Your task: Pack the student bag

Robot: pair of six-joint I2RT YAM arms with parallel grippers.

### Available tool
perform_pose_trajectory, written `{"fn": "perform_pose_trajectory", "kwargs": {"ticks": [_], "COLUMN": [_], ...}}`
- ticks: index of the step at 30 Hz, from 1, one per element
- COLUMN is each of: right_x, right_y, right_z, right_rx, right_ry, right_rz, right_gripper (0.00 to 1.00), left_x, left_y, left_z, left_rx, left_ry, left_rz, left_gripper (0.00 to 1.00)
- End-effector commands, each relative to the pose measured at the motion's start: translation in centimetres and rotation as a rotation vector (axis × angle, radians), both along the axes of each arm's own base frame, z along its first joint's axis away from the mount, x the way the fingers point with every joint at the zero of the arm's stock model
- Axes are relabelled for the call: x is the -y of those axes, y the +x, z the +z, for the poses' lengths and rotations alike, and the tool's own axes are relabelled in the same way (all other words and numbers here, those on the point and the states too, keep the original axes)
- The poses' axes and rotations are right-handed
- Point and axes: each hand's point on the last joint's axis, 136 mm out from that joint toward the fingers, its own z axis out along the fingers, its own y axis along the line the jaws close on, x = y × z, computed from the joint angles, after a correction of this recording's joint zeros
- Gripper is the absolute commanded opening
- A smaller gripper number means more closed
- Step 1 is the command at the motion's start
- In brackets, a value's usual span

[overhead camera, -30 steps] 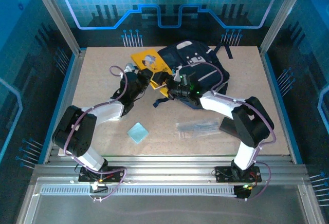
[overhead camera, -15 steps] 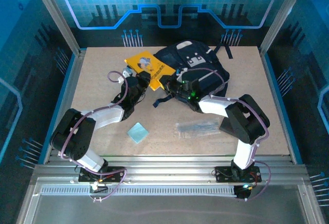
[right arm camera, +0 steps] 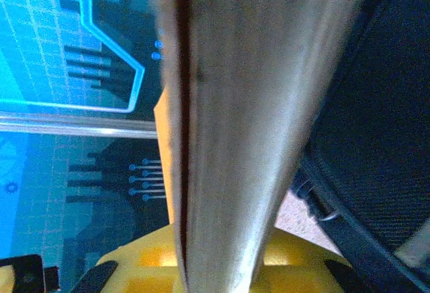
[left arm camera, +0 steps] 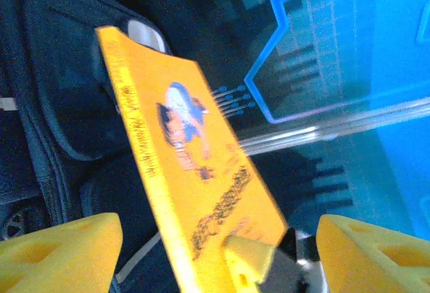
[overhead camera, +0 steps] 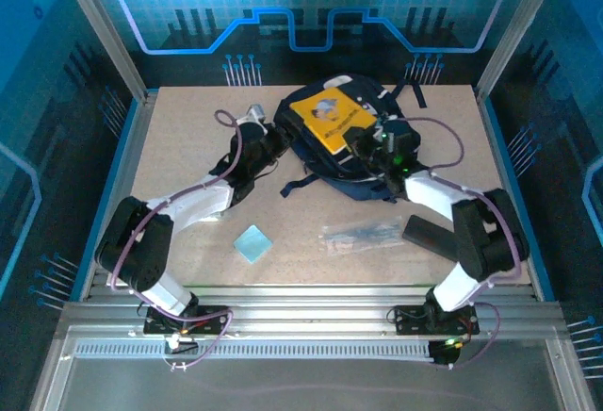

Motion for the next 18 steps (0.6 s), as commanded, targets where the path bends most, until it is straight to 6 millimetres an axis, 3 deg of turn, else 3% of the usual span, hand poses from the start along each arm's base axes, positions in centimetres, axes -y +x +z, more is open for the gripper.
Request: {"fn": "perform_pose_trajectory", "kwargs": {"ticks": [1, 10, 14, 18], "right_x": [4.8, 15.0, 18.2, 20.4], "right_y": [-1.4, -5.1, -6.9, -8.9], "right_z": [3.7, 3.9, 4.2, 2.6], "right_rx": [0.091, 0.031, 0.010, -0.038], "right_ry": [-0.159, -0.298, -0.329, -0.311], "right_rz": [-0.018, -0.157, -0.214, -0.264], "right_gripper": [0.00, 0.00, 0.00, 0.00], "left_x": [4.3, 11.2, 13.5, 14.8], "left_y": [-0.9, -1.4, -1.7, -2.4], "left_z": [-2.0, -4.4, -6.2, -8.9], "left_rx": [-0.043, -0.040, -0.018, -0.030], "left_ry": [0.227, 0.604, 0.769, 0.930], "left_rz": [-0.232, -0.592, -0.736, -0.840], "left_gripper": [0.78, 0.78, 0.78, 0.78]}}
